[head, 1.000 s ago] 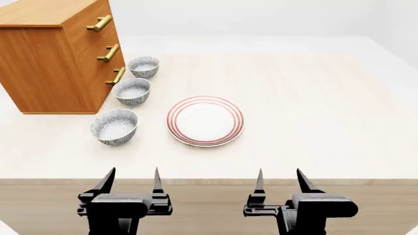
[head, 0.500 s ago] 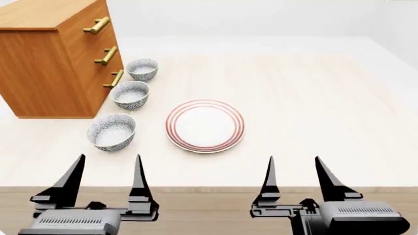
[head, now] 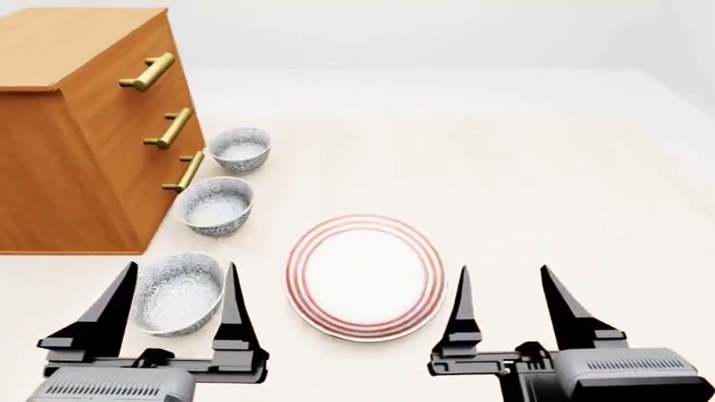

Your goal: Put the bowl in the middle on the plate.

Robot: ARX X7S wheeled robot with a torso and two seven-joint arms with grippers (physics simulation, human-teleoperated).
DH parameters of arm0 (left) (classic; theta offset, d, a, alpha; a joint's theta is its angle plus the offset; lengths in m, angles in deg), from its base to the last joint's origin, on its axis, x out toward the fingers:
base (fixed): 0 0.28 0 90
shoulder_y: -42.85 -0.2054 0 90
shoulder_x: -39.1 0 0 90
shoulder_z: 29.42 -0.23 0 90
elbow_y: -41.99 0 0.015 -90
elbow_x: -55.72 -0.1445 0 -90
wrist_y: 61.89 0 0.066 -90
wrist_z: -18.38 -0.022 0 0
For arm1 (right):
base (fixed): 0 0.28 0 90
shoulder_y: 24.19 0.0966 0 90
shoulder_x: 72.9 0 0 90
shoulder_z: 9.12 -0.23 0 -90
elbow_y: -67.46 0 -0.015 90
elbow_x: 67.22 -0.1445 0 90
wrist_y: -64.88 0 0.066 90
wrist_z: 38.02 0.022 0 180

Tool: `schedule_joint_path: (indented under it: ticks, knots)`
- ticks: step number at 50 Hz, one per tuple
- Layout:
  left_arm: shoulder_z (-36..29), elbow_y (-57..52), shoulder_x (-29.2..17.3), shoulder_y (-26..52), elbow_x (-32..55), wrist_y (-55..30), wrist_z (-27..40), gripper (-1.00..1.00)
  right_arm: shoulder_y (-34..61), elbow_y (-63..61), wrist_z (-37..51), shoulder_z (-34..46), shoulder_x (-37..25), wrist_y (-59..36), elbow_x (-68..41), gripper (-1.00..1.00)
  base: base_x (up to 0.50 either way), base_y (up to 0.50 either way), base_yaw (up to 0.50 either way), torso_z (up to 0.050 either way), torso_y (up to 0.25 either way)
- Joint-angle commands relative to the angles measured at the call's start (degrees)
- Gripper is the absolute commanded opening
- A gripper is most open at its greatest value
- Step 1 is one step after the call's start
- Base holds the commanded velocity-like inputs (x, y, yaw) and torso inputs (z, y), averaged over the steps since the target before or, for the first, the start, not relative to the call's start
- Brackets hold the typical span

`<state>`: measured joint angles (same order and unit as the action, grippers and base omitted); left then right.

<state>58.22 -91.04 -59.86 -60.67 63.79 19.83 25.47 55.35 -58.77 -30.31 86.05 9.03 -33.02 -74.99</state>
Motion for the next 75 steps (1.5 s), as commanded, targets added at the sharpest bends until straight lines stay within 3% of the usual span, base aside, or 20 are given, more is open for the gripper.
schedule_joint_path:
  ticks: [1,46,75]
  knots:
    - [-0.3,-0.4,-0.7,-0.2,0.5,0.0,0.7,1.00,-0.3,-0.6,0.9,1.0,-0.8,-0.1,0.4,1.00,0.00,0.50,0.00,0.000,0.000]
    - [-1.9,-0.4,-2.8,-0.4,0.7,0.8,2.9,1.00,-0.2,-0.4,3.0,2.2,-2.7,1.0,-1.3,1.00,0.00,0.50,0.00,0.000,0.000]
    - [-2.9,-0.4,-3.8,-0.3,0.9,0.8,4.1,1.00,-0.1,-0.1,3.8,3.2,-3.9,1.6,-2.0,1.00,0.00,-0.07,0.00,0.000,0.000]
